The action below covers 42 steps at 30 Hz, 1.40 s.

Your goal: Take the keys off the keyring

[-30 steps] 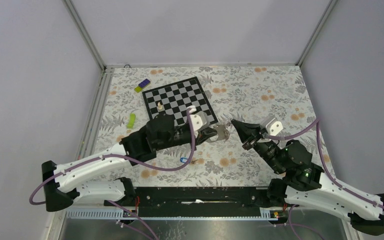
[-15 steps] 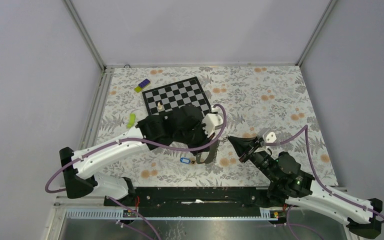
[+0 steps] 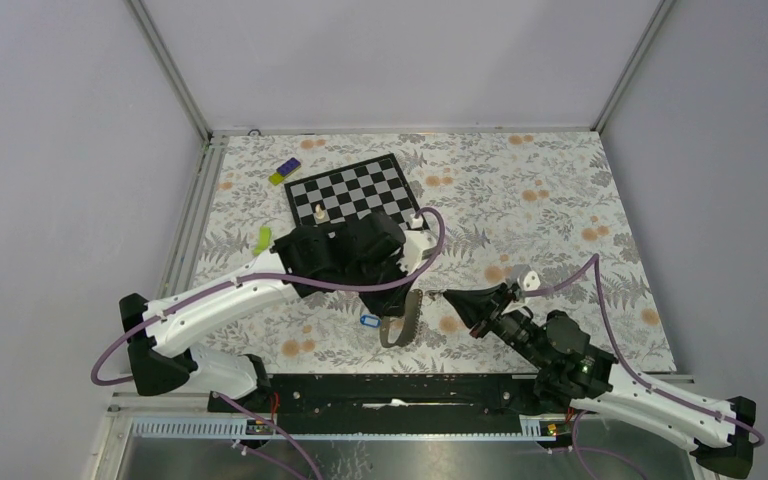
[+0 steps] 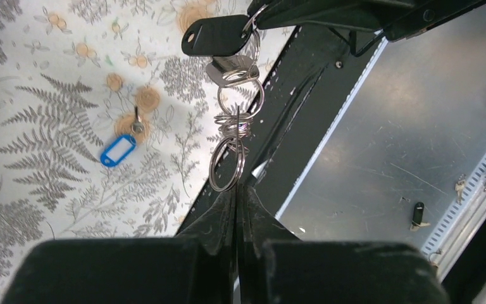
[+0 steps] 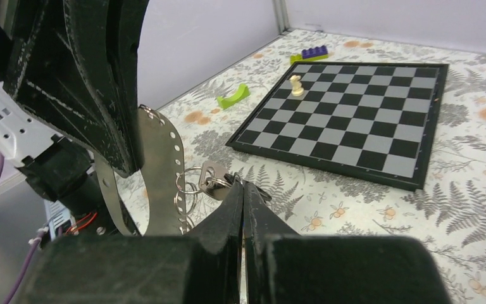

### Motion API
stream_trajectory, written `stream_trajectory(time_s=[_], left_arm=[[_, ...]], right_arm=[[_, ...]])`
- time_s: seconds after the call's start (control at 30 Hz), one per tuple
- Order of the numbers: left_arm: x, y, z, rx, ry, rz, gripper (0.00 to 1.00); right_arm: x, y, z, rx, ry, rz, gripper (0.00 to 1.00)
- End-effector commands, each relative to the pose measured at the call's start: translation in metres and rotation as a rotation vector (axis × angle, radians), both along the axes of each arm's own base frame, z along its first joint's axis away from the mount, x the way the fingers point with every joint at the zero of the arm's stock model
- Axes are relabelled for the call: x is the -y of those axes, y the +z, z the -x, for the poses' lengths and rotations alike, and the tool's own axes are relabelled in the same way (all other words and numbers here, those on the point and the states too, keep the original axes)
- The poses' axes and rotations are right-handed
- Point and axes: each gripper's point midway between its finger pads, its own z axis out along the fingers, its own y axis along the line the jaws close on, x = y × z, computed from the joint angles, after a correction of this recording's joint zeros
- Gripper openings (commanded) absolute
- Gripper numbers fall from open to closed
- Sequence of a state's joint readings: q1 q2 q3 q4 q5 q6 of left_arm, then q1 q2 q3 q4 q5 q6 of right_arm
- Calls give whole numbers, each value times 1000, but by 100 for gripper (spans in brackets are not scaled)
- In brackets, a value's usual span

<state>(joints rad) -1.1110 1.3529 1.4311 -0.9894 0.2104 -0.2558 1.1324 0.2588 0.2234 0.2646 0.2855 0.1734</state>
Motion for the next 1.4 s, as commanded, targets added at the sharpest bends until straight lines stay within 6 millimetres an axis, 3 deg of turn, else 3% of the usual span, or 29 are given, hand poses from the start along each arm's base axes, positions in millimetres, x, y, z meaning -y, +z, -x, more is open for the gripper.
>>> stream_trajectory(time_s=[0.0,0.23,0.53,0.73,0.93,1.03,1.37], left_arm=[[-32,0,26,-126,36,-113,0],[-49,2,43,-189,51,-146,0],[-58,-10,55,-239,22,-218,0],[-60,-12,59,-253,6,-237,0],[-62,-13,63,-269,-9,-252,0],[-61,-12,63,-274,-16,-255,0],[-57,-8,65,-284,-26,-244,0]], right_arm=[[-3,4,1,13,15,-63,0],[-19,-32,20,-2,152,-74,6],[-30,-53,33,7,240,-40,20],[-31,-44,38,50,270,-56,24],[-43,-31,67,181,449,-42,32],[-50,-34,72,208,495,-9,32],[-72,-10,76,308,567,-7,30]])
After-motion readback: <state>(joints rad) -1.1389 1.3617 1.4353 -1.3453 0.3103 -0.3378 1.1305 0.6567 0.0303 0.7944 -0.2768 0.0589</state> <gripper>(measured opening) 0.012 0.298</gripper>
